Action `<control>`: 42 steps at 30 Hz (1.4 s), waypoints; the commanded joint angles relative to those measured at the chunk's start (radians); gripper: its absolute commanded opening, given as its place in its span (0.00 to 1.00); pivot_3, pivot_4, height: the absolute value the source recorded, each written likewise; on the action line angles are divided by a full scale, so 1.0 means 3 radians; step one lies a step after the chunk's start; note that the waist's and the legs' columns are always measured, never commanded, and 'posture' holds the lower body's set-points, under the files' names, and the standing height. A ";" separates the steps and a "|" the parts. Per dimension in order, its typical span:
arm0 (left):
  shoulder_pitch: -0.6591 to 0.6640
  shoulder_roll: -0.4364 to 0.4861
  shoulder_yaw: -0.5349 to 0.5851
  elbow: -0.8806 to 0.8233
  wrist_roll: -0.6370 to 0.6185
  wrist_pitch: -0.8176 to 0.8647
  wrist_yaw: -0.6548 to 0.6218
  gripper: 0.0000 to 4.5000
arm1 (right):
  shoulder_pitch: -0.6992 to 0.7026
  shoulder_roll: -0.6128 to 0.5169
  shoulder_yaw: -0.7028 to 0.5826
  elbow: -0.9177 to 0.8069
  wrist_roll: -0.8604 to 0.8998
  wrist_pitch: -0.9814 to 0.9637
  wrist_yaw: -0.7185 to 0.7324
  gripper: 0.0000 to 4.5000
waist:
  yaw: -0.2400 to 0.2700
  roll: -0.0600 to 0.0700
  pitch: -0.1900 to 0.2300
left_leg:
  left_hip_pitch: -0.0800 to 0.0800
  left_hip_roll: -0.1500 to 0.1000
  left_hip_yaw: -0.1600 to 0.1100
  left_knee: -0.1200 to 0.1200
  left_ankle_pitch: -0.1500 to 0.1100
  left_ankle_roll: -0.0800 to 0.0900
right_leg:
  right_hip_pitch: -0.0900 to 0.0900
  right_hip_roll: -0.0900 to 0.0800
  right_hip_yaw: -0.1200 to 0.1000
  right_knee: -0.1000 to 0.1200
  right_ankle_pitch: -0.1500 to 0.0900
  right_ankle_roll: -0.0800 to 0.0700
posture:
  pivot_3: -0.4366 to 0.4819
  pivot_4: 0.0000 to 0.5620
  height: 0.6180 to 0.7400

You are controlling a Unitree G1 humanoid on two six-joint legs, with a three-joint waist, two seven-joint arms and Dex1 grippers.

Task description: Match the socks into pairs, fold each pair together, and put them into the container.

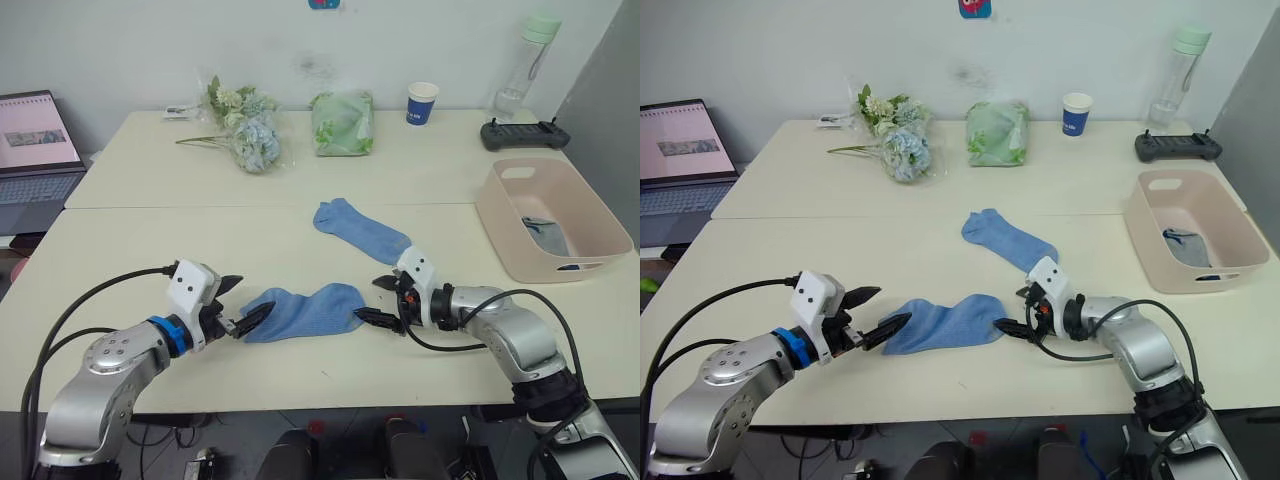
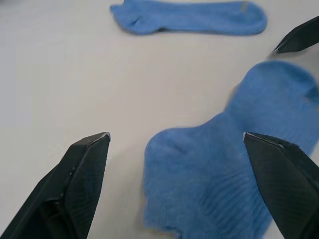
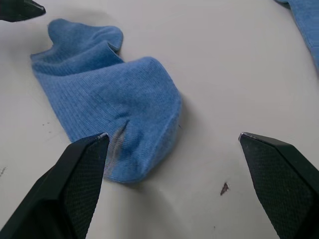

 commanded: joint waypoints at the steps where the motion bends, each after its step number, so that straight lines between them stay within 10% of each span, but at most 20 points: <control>1: -0.0047 0.0043 -0.0293 0.0228 0.0211 -0.0087 -0.0057 1.00 | -0.0040 0.0037 0.0024 -0.0037 0.0016 -0.0006 -0.0019 0.86 | 0.0000 0.0000 0.0000 | 0.0000 0.0000 0.0000 0.0000 0.0000 0.0000 | 0.0000 0.0000 0.0000 0.0000 0.0000 0.0000 | 0.48 0.27 1.00; 6: -0.0011 0.0100 -0.0299 0.0342 0.0290 -0.0113 -0.0061 0.86 | 0.0002 0.0059 0.0028 -0.0169 0.0136 0.0161 0.0001 0.46 | 0.0002 0.0000 -0.0001 | -0.0001 -0.0001 -0.0001 0.0000 0.0000 0.0000 | 0.0000 -0.0002 0.0001 -0.0002 0.0000 0.0000 | 0.48 0.27 1.00; 12: 0.0039 0.0083 -0.0151 0.0335 0.0149 -0.0094 -0.0130 0.44 | 0.0000 0.0052 -0.0004 -0.0204 0.0161 0.0209 -0.0050 0.00 | -0.0001 0.0000 -0.0001 | 0.0000 0.0000 -0.0001 -0.0001 0.0000 0.0000 | 0.0000 -0.0002 0.0001 -0.0002 0.0000 0.0000 | 0.48 0.27 1.00; 18: 0.0089 0.0079 -0.0041 0.0251 0.0011 -0.0009 -0.0136 0.01 | -0.0005 -0.0025 -0.0092 -0.0193 0.0202 0.0240 -0.0054 0.00 | 0.0000 0.0000 -0.0001 | -0.0001 0.0000 -0.0001 0.0000 0.0000 0.0000 | 0.0000 -0.0002 0.0000 -0.0002 0.0000 0.0000 | 0.48 0.27 1.00; 30: 0.0276 -0.0380 -0.0155 -0.0372 -0.0277 0.0433 0.0339 0.00 | -0.0222 -0.0325 -0.0128 -0.0080 0.0137 0.0286 -0.0006 0.00 | -0.0004 0.0000 0.0000 | -0.0001 -0.0001 0.0000 0.0000 0.0000 0.0000 | 0.0001 -0.0003 0.0001 -0.0002 0.0000 0.0000 | 0.48 0.27 1.00; 42: 0.0833 -0.0862 -0.0312 -0.1317 -0.0453 0.0928 0.1074 0.00 | -0.1275 0.0481 0.0529 0.1357 -0.0476 -0.0713 0.0068 0.00 | -0.0017 0.0000 0.0000 | 0.0000 0.0000 0.0005 0.0000 0.0000 0.0000 | 0.0000 -0.0001 0.0006 -0.0002 0.0000 -0.0001 | 0.48 0.27 1.00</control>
